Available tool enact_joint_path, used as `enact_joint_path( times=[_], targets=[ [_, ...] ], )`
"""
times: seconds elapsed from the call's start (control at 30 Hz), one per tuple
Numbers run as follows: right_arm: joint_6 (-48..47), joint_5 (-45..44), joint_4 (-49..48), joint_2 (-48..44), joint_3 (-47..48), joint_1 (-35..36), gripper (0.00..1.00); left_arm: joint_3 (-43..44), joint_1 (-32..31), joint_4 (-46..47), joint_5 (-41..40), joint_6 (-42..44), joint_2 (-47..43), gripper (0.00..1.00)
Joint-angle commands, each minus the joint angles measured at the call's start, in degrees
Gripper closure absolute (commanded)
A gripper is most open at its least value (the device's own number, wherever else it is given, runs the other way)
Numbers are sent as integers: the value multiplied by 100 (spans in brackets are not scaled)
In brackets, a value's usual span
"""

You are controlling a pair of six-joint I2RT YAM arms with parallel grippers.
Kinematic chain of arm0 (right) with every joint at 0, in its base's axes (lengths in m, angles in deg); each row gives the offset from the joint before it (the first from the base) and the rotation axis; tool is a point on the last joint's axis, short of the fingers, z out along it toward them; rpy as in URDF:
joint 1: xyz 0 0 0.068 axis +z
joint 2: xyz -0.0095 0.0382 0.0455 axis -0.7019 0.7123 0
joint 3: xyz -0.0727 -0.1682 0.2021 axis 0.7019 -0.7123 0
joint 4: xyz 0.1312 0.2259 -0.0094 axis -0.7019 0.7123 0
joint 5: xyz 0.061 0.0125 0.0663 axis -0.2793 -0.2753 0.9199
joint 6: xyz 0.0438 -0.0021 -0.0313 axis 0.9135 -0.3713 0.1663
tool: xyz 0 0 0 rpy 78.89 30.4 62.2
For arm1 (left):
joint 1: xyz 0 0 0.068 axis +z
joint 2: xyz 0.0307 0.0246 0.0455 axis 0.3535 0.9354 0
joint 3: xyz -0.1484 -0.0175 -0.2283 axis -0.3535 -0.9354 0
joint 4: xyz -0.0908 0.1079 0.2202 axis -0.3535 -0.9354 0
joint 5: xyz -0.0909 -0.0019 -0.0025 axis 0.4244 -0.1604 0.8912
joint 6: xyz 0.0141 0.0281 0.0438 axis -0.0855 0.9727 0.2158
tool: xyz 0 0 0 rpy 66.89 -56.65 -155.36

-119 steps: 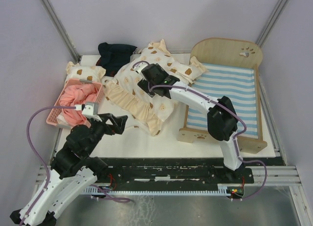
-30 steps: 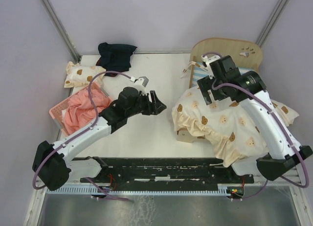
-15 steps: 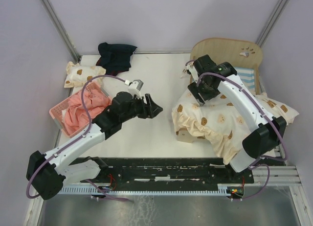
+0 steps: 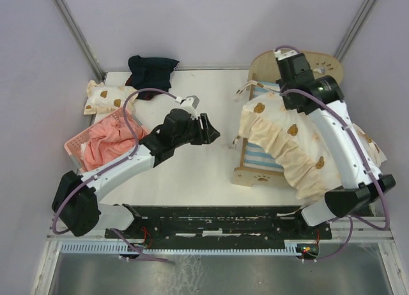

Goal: Set up the pet bed

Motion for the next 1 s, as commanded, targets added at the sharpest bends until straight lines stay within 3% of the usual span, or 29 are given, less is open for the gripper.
enact_joint_path(
  times=[0.0,0.33,0.57,0.73,0.83,0.97],
  targets=[
    [637,-1741,-816,-777,497,-98,98,663,-37,598,-242,-330,558,40],
    [506,-3154,-1969,-1045,537,-118,98,2113,-301,1272,230,-401,2546,44],
    [250,-3366,-1947,-719,1040,-149,98,2740,-443,1355,371,-402,3548,44],
    [71,-3340,-1947,-904,910,-150,98,3079,-503,1091,183,-413,4021,45],
    [52,-3222,-1966,-1143,761,-153,98,3150,-563,947,-127,-321,4051,55],
    [130,-2972,-1969,-1389,492,-155,98,3139,-653,616,-757,-170,3879,79]
  ],
)
